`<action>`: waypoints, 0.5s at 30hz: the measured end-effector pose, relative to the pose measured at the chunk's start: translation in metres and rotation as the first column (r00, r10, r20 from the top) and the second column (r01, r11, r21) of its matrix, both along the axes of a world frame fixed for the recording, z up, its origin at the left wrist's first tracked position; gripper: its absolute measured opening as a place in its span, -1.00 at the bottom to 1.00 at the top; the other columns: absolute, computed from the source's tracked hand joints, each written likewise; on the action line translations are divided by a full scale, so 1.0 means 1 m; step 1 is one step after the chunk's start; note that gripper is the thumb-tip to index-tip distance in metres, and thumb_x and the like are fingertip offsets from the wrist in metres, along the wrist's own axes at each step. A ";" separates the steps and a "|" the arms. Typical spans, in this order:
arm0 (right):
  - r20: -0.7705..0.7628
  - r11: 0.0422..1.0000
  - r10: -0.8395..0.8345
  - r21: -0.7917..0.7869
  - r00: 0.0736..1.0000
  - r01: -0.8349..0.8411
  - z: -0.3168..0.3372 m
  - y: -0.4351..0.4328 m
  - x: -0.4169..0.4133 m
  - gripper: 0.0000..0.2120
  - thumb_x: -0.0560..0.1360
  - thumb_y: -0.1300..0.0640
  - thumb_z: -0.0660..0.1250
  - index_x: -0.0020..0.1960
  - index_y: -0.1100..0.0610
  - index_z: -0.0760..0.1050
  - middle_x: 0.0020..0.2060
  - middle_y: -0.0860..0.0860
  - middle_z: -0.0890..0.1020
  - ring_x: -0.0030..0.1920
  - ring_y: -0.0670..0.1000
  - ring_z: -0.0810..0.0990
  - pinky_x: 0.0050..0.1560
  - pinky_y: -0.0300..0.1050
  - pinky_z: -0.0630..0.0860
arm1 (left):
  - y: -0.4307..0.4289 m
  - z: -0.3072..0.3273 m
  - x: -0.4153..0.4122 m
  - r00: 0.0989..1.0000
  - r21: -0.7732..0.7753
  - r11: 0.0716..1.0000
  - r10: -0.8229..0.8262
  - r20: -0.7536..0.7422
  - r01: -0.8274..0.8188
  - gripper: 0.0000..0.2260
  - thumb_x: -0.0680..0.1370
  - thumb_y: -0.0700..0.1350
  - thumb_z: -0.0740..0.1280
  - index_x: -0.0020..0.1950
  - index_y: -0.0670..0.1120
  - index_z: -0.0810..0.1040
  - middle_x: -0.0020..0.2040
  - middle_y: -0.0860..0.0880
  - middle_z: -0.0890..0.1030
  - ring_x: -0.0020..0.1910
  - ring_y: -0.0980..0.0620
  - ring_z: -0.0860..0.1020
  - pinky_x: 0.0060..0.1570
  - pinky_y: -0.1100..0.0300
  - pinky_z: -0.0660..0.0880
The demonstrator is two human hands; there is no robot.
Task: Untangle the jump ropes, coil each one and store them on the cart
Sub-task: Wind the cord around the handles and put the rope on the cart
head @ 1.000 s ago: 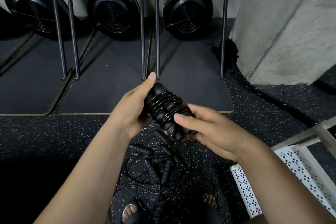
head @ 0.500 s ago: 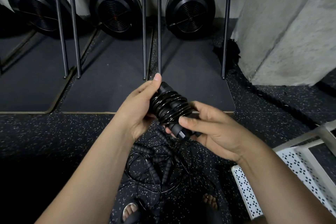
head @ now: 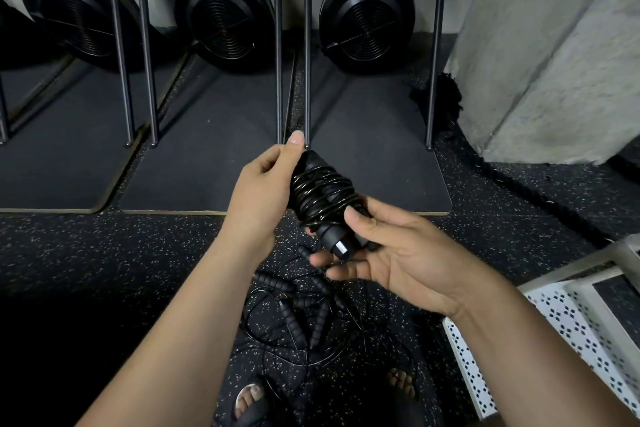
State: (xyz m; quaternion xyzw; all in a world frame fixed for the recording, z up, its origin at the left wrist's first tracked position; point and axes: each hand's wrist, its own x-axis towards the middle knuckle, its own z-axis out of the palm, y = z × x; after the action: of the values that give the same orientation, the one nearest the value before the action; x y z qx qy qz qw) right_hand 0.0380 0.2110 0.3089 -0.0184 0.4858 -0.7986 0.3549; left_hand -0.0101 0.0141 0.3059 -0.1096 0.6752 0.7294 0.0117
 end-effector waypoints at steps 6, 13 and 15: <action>-0.018 0.994 -0.001 0.113 1.000 0.003 -0.003 0.006 -0.004 -0.61 0.72 0.04 0.27 0.46 0.21 0.51 0.28 0.40 0.62 0.28 0.41 0.64 0.26 0.25 0.59 | -0.003 -0.007 -0.002 0.999 0.009 1.000 -0.026 0.025 0.026 -0.56 0.59 0.28 0.44 -0.08 -0.12 0.62 -0.18 -0.01 0.64 -0.13 0.03 0.58 0.10 0.01 0.50; -0.159 0.906 -0.066 0.404 0.985 0.126 -0.004 0.006 -0.003 -0.49 0.47 -0.08 0.57 0.35 0.05 0.58 0.16 0.05 0.77 0.18 0.09 0.75 0.32 0.10 0.59 | 0.015 -0.014 0.002 0.999 0.023 0.999 0.039 0.016 -0.040 -0.59 0.49 0.37 0.48 0.15 0.12 0.63 0.15 0.04 0.72 0.21 -0.02 0.68 0.39 -0.23 0.53; -0.176 0.895 -0.136 0.400 0.975 0.197 0.000 0.011 -0.001 -0.51 0.49 -0.12 0.56 0.34 0.04 0.58 0.14 0.02 0.77 0.10 0.02 0.76 0.21 0.03 0.60 | 0.026 -0.013 0.008 0.998 0.117 0.992 0.057 0.008 -0.058 -0.61 0.53 0.29 0.48 0.23 0.08 0.60 0.19 -0.01 0.71 0.21 -0.07 0.69 0.39 -0.27 0.53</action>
State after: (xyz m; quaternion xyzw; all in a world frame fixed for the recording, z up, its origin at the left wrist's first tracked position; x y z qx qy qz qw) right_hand 0.0372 0.2216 0.3093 0.0419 0.6684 -0.7010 0.2450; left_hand -0.0026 0.0405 0.2934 -0.1299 0.6279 0.7673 -0.0011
